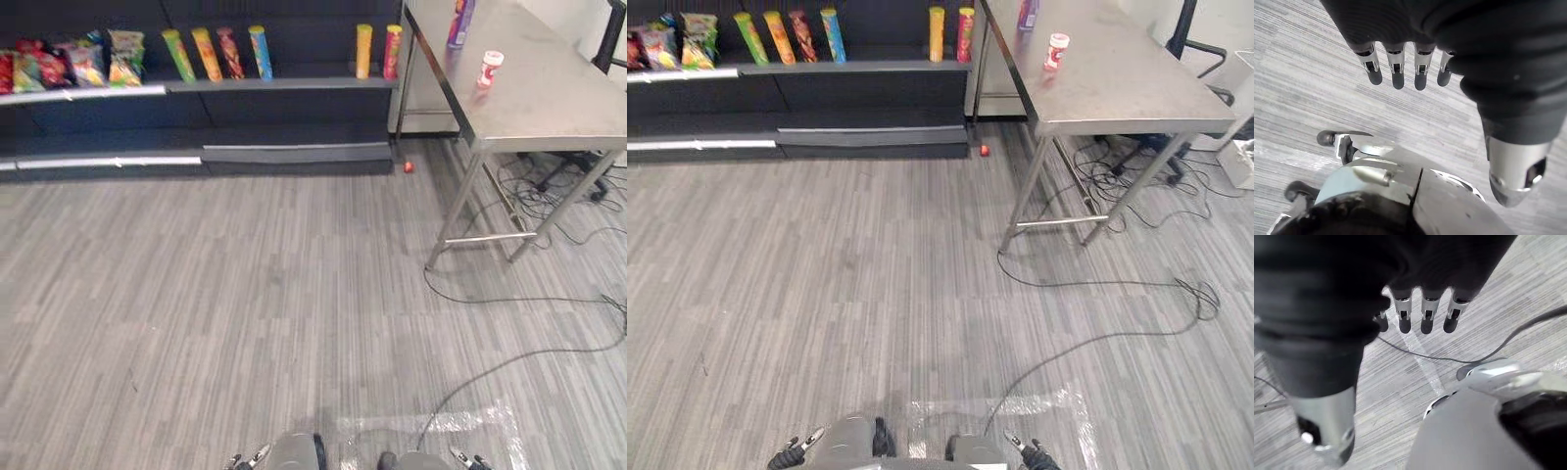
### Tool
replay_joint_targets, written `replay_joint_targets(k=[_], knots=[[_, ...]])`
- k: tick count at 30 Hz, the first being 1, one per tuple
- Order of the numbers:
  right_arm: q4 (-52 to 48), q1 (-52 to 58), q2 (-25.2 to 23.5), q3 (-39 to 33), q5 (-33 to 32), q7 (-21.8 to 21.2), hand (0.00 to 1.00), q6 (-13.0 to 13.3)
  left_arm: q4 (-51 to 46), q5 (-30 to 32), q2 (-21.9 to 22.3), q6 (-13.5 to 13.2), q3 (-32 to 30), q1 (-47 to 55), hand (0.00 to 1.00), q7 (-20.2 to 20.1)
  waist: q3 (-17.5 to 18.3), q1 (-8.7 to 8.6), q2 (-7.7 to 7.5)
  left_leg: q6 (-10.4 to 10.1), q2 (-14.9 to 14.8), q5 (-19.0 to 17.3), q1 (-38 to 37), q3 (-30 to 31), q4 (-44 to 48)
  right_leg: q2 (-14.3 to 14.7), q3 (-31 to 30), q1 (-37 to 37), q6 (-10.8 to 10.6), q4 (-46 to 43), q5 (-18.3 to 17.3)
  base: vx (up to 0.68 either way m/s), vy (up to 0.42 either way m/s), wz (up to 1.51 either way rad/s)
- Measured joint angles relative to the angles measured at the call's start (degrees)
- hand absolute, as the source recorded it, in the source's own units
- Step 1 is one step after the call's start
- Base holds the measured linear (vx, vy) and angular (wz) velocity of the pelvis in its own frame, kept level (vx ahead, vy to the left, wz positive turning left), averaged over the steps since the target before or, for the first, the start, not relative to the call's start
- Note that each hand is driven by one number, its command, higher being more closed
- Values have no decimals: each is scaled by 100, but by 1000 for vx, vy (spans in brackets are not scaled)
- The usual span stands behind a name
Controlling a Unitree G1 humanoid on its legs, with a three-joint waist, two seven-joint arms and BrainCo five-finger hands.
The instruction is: Put the gum and the chips on the shelf.
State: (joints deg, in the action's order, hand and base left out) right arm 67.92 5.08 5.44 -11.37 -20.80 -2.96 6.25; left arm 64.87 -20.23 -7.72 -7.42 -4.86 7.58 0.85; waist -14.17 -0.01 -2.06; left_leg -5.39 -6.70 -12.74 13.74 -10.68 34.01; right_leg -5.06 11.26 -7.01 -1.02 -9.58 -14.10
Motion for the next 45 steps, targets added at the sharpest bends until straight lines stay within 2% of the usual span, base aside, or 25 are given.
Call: replay_joint_targets(k=[2,4,5,6,7,11,13,16,17,19,21,23,24,26,29,30,31,32,36,37,38,39,40,42,45], knots=[[-2,-141,11,1,-5,-1,0,1,-15,5,4,-55,1,-2,0,-6,-1,15,1,-4,54,296,289,60,-1131,-195,-60,-12,-159,168,-21,269,186,-8],[-1,-233,76,0,-4,5,0,4,-29,9,71,-84,6,-6,0,17,-9,34,129,-117,97,976,408,361,-2628,-309,-164,-127,-403,420,-10,359,297,-18],[-1,-269,110,3,-4,11,0,4,-38,9,80,-84,5,-7,0,25,-37,46,198,-109,56,1059,410,404,-2882,-302,-204,-207,-475,504,-20,385,361,-37],[0,-323,102,23,-1,30,0,6,-24,11,87,-80,16,-45,0,34,-87,60,206,-80,10,1620,406,334,-2861,-385,-286,-351,-601,596,-91,427,372,-50],[5,-431,-3,31,2,34,0,9,-41,12,-1,-88,7,-123,0,55,-112,135,66,57,155,1695,423,207,-2576,-561,-444,-415,-597,652,-94,431,338,-48],[-16,-545,-312,21,24,-17,0,25,-87,26,-136,-119,-9,-227,0,74,-58,190,-269,571,405,962,476,-230,-1728,-1028,-962,-122,-751,13,414,444,283,-30],[-32,-537,-319,-29,62,-22,0,23,-87,78,-134,-119,-7,-223,0,82,-45,187,-250,750,435,743,297,-441,-1528,-1130,-1266,173,-786,-720,768,417,263,-48],[-247,-442,-291,-61,65,-91,0,65,-106,127,-144,-119,13,-139,0,84,-13,129,-204,975,533,388,-370,-611,-1617,-1214,-1464,929,-641,-2682,1846,360,241,-33],[-301,-420,-282,-61,65,-100,0,87,-113,127,-151,-120,22,-138,0,85,-19,95,-196,986,572,266,-539,-606,-1651,-1210,-1441,1058,-664,-3130,1911,359,212,-4],[-450,-388,-262,-54,62,-121,0,175,-100,142,-158,-114,78,-82,0,89,-17,70,-203,1038,767,-76,-1292,-505,-1918,-1116,-1207,1628,-527,-4911,1405,342,143,8],[-508,-374,-198,-48,60,-113,0,199,-96,230,-149,-114,250,-12,0,82,-20,-23,-51,1039,816,-78,-1891,-431,-2255,-1045,-604,1894,-278,-5272,775,387,89,17],[-582,-373,-87,-38,57,-122,0,197,-87,325,-87,-114,296,5,0,66,-11,-77,109,1034,723,-76,-2398,-414,-2578,-894,-17,2189,-176,-4885,288,415,22,15],[-671,-392,-81,-34,34,-141,0,194,-47,365,-46,-113,281,0,0,45,-17,-150,210,1034,547,-75,-2614,-379,-2661,-633,280,2486,-135,-3832,171,330,-30,14],[-692,-399,-83,-18,29,-139,0,195,64,414,-52,-103,270,-73,0,0,-15,-175,223,1032,412,-76,-2708,-264,-2700,-403,287,2610,-255,-2437,309,351,-132,35],[-640,-332,-72,11,12,-131,0,187,74,542,-61,-87,195,-83,0,-52,19,-175,165,700,311,-224,-2954,-28,-2806,-227,-125,2506,-402,-338,1139,422,-218,69],[-627,-285,-85,14,10,-134,0,186,100,543,-41,-79,83,-71,0,-75,56,-177,80,388,286,-420,-3151,170,-2819,-228,-270,2477,-305,-328,1820,475,-257,60],[-621,-318,52,20,30,-133,0,180,172,544,97,-74,-49,-106,0,-76,68,-146,330,260,56,-466,-3258,283,-2779,-123,-145,2538,-80,-781,1755,562,-306,51],[-616,-319,98,45,62,-139,0,174,183,548,188,-73,-75,-94,0,-90,128,-146,422,128,-71,-383,-3212,356,-2674,-51,-91,2560,-21,-915,1543,454,-249,20],[-594,-354,124,65,63,-139,0,153,220,569,259,-73,-138,-141,0,-119,177,-158,529,-300,-389,74,-2920,575,-1904,207,89,2412,228,-1115,1081,424,-258,-2],[-537,-340,141,65,63,-138,0,148,227,566,255,-73,-138,-163,0,-122,177,-165,529,-482,-428,225,-2798,707,-1491,237,112,2279,260,-1092,991,326,-193,6],[-395,-310,194,68,62,-138,0,145,219,550,258,-77,-139,-172,0,-124,173,-147,541,-893,-482,659,-2518,886,-607,297,117,1950,295,-993,861,310,-177,4],[-390,-285,233,73,63,-139,0,137,216,539,257,-78,-140,-175,0,-124,172,-144,544,-991,-497,926,-2371,946,-194,312,116,1802,301,-932,813,266,-144,2],[-365,-200,252,114,62,-139,0,128,206,508,262,-79,-137,-172,0,-123,139,-124,489,-1044,-523,1132,-2045,967,683,308,109,1520,325,-809,702,226,-97,0],[-332,-110,261,83,56,-133,0,128,125,471,270,-75,-136,-151,0,-122,163,-140,552,-1009,-620,871,-1537,632,1661,310,82,1148,390,-615,610,211,-58,-1],[-192,-62,266,19,48,-128,0,117,-15,294,286,-94,-151,-72,0,-128,156,-89,557,-449,-633,181,-818,7,1889,298,-126,688,318,-222,562,166,16,-18]])
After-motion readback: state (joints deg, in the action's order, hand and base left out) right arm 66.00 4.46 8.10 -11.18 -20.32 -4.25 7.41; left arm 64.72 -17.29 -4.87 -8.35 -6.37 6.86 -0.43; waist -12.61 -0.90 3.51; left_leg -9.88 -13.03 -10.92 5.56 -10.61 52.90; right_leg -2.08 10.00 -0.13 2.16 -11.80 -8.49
